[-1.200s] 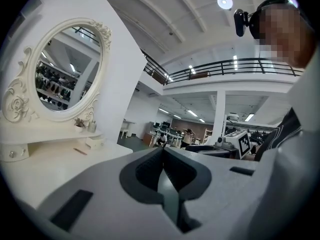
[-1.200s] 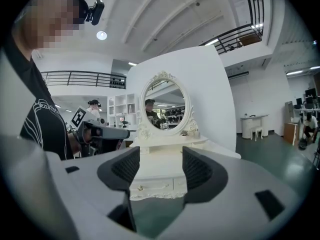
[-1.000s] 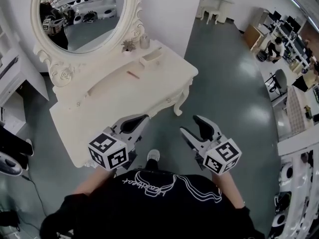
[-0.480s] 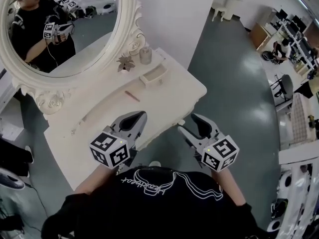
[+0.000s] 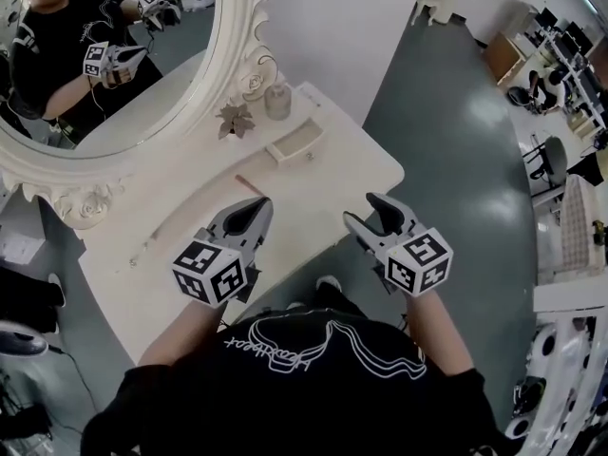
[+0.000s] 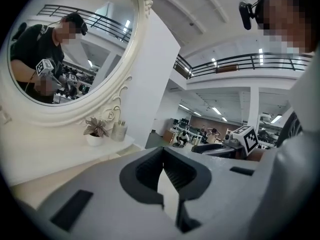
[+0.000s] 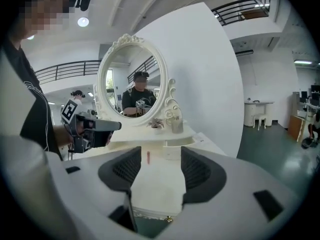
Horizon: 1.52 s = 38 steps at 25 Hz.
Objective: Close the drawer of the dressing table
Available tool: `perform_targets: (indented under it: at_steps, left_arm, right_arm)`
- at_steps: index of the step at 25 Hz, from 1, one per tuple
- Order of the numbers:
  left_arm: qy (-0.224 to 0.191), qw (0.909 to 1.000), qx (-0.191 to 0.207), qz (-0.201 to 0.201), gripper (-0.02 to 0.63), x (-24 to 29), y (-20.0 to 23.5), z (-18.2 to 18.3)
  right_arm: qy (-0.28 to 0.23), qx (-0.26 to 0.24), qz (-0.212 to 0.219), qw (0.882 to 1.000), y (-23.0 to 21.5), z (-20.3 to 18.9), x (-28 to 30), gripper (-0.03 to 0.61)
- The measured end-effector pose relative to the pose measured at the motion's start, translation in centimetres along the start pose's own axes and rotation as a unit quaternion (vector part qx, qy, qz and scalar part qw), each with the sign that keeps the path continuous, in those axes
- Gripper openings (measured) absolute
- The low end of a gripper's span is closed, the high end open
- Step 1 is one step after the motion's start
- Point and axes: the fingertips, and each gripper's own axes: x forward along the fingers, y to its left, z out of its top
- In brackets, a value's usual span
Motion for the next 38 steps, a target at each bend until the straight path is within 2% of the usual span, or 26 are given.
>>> perform_targets:
  at_steps: [6, 10, 17, 29, 38]
  left_arm:
    - [0.006, 0.9994, 0.000, 0.033, 0.005, 1.4, 2.5, -0.5]
    - [0.014, 0.9973, -0.006, 0.072, 0.003, 2.0, 4.8, -0.8]
    - [0.010, 0.9911, -0.046, 0.125, 0.005, 2.8, 8.1, -1.8]
    - [0.016, 0.9790, -0.082, 0.186, 0.003, 2.0, 12.0, -3.7]
    - [0.028, 0.9701, -0.093, 0.222, 0.004, 0.9, 13.8, -5.2]
  right_arm:
    - [0.023, -0.011, 0.015, 1.000, -2.9, 0.0, 4.3, 0.232]
    - [0.046, -0.020, 0.037, 0.998, -4.1, -0.7, 7.4, 0.232]
    - [0.089, -0.013, 0.066, 0.994, -5.9, -2.8, 12.5, 0.222]
    - [0.144, -0.017, 0.076, 0.986, -7.9, -7.2, 19.9, 0.195]
    - [0.149, -0.019, 0.069, 0.986, -8.8, -8.2, 21.9, 0.160]
